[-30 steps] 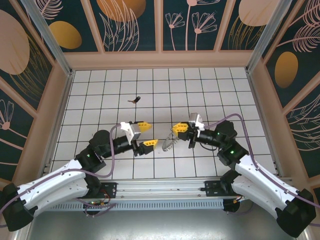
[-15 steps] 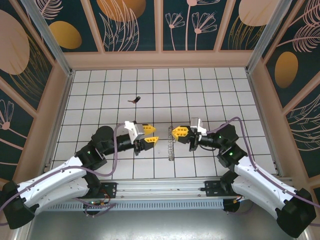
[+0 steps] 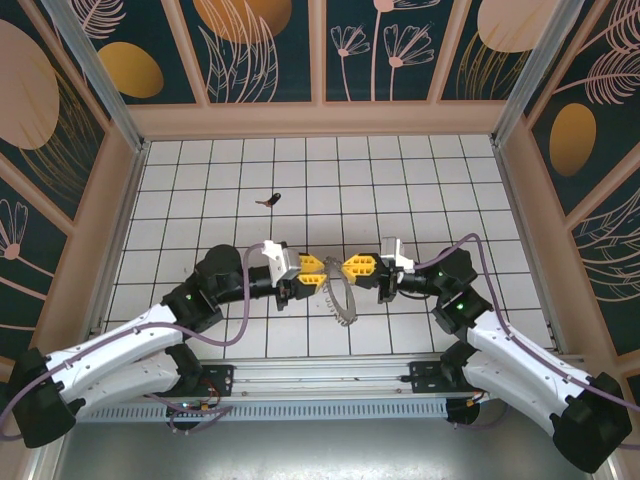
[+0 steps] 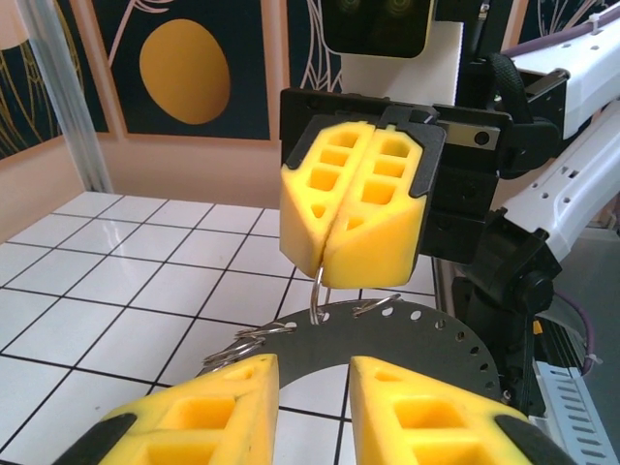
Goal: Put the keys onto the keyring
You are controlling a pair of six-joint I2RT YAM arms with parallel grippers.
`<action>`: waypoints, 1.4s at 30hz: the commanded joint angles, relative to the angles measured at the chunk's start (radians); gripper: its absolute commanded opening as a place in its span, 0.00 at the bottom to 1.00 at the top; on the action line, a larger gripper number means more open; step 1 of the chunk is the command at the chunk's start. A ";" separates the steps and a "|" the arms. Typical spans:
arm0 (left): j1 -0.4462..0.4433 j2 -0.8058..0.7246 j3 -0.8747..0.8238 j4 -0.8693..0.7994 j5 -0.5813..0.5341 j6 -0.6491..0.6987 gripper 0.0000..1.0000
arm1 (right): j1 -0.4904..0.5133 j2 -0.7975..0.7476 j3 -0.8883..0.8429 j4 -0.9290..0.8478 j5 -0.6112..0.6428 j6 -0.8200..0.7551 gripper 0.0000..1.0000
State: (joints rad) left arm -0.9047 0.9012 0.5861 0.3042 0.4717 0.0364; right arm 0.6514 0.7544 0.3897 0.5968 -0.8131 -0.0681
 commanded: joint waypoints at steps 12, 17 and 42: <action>-0.033 0.070 0.063 0.062 0.042 0.005 0.23 | 0.037 0.008 -0.012 0.077 -0.002 -0.005 0.00; -0.035 0.086 0.062 0.069 0.035 0.011 0.24 | 0.042 0.005 -0.015 0.078 -0.006 -0.008 0.00; -0.035 0.055 0.016 0.109 0.000 0.012 0.00 | 0.062 -0.045 -0.035 0.048 0.046 -0.001 0.21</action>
State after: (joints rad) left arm -0.9386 0.9981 0.6159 0.3443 0.4923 0.0525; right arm 0.7048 0.7574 0.3695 0.6289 -0.7967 -0.0677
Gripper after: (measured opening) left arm 0.047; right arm 0.152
